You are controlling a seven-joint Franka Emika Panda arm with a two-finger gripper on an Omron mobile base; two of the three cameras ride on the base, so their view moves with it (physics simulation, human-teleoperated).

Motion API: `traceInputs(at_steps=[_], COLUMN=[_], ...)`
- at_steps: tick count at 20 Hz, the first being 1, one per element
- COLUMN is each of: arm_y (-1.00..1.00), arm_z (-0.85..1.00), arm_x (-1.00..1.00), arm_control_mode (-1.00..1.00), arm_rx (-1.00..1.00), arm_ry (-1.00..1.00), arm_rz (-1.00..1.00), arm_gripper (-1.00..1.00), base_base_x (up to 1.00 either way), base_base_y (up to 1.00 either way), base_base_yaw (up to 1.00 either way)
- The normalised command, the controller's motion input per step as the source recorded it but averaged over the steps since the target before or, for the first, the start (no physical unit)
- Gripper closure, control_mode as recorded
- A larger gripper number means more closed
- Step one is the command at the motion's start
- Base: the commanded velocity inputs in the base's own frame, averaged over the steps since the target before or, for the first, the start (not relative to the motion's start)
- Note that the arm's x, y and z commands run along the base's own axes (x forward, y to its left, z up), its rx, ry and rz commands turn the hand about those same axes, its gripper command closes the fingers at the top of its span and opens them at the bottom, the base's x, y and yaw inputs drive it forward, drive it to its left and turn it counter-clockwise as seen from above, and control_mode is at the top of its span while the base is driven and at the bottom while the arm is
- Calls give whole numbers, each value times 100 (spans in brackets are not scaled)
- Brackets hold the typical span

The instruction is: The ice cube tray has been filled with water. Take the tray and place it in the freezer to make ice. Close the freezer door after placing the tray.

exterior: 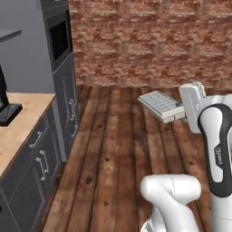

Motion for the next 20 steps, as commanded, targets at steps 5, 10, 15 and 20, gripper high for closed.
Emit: traceInputs(at_steps=[5,10,15,20], arm_y=[0,0,0,0], arm_z=[0,0,0,0], arm_x=[0,0,0,0], arm_control_mode=[100,100,100,100], arm_rx=[0,0,0,0], arm_ry=[0,0,0,0], arm_rz=[0,0,0,0], arm_gripper=[100,100,100,100], base_base_x=[-57,-48,-31,-26], base_base_y=[-9,-13,-16,-18], base_base_yaw=[-49,-49,-50,-50])
